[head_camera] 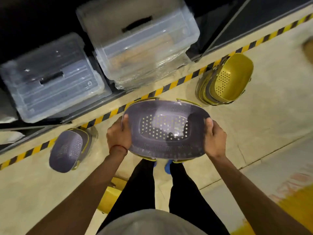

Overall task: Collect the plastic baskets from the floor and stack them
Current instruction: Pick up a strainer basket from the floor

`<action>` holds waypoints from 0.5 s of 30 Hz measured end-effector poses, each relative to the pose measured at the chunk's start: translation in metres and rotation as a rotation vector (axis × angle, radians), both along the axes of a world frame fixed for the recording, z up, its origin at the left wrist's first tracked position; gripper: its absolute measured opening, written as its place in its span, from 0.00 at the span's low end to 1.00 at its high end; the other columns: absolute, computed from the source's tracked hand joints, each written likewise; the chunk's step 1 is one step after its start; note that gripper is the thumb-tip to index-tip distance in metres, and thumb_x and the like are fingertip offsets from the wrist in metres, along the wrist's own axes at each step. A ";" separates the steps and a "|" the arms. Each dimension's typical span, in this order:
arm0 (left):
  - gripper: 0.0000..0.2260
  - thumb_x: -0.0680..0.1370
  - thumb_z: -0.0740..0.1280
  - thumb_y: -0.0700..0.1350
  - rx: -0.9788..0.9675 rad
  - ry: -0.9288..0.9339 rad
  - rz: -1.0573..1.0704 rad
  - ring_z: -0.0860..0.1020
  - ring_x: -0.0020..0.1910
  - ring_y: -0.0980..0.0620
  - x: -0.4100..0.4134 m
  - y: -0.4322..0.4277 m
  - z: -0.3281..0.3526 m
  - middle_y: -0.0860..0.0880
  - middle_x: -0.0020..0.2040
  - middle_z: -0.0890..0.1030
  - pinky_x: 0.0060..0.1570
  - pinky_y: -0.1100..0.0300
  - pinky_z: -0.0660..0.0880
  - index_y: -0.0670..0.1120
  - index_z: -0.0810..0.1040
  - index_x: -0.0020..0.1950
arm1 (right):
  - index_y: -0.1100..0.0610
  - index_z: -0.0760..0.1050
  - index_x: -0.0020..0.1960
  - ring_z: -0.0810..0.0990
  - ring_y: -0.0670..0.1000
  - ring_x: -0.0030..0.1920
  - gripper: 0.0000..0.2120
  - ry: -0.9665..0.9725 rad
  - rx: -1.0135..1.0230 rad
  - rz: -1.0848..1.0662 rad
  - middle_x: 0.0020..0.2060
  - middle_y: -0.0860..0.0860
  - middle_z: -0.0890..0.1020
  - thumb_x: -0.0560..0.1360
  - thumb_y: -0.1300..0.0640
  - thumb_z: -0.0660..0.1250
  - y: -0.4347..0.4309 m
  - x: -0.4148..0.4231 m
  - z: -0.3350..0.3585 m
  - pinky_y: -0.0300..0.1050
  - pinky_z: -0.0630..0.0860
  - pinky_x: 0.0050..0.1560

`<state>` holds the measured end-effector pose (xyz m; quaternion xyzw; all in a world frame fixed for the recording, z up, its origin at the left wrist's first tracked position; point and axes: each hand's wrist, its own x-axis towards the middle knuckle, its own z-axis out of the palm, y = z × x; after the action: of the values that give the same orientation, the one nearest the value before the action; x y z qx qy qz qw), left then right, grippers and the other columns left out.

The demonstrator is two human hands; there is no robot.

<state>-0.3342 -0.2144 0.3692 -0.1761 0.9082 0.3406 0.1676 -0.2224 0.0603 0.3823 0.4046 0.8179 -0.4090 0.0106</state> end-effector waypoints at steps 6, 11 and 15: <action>0.23 0.84 0.53 0.59 -0.095 0.040 -0.092 0.78 0.54 0.34 0.021 0.066 0.069 0.37 0.55 0.82 0.49 0.51 0.69 0.46 0.80 0.59 | 0.49 0.76 0.49 0.79 0.43 0.43 0.19 0.063 -0.036 -0.103 0.40 0.44 0.81 0.86 0.43 0.50 0.039 0.057 0.070 0.42 0.72 0.41; 0.22 0.83 0.53 0.60 -0.072 0.107 -0.163 0.78 0.55 0.35 0.048 0.139 0.110 0.38 0.56 0.82 0.47 0.52 0.68 0.47 0.80 0.61 | 0.54 0.74 0.43 0.74 0.55 0.40 0.21 0.065 0.009 -0.249 0.36 0.50 0.79 0.86 0.45 0.50 0.092 0.100 0.105 0.46 0.64 0.41; 0.20 0.83 0.54 0.60 0.007 0.148 -0.157 0.79 0.48 0.38 0.079 0.197 0.129 0.42 0.46 0.82 0.44 0.55 0.68 0.49 0.80 0.56 | 0.55 0.73 0.41 0.75 0.57 0.39 0.23 0.098 0.027 -0.328 0.35 0.50 0.78 0.86 0.45 0.50 0.148 0.127 0.127 0.47 0.63 0.40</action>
<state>-0.2557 -0.0172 0.4980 -0.0781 0.9280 0.3415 0.1270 -0.0949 0.2079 0.5089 0.5124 0.7458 -0.4134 -0.1019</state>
